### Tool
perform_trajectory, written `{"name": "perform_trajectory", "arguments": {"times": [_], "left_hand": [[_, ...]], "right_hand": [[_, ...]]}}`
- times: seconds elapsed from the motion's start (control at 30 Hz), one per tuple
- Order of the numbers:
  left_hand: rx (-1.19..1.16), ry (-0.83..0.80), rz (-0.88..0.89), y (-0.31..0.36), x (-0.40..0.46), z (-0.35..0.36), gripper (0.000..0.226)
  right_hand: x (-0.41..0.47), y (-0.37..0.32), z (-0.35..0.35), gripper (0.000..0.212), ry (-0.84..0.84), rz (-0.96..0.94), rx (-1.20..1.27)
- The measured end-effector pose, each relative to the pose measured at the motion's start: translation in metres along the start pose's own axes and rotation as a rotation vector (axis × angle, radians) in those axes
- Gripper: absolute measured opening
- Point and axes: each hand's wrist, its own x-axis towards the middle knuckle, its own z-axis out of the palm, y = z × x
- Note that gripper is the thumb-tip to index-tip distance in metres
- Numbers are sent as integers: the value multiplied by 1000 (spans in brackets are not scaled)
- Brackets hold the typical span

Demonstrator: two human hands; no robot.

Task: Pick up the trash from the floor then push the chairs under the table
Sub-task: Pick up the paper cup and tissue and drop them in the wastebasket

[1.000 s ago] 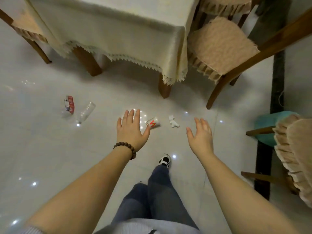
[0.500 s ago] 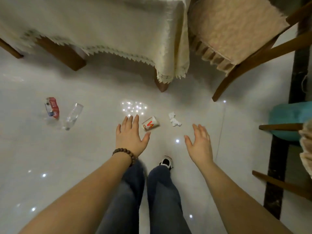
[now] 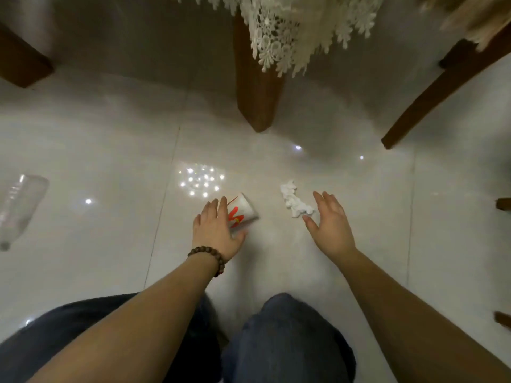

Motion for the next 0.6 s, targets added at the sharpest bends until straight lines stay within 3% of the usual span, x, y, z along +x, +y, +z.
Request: {"name": "perform_trajectory", "arguments": {"times": [0.23,0.4,0.6], "left_hand": [[13,-34,47,-11,76,97,106],[-49,97,47,-22,99,106,85],[-145,141,27,-30,108,100,84]], "right_hand": [[74,54,63,76,-127,-127,-183],[108,59,72,95,-213,-257,-387],[140,58,92,102,-316,-353,-608]]}}
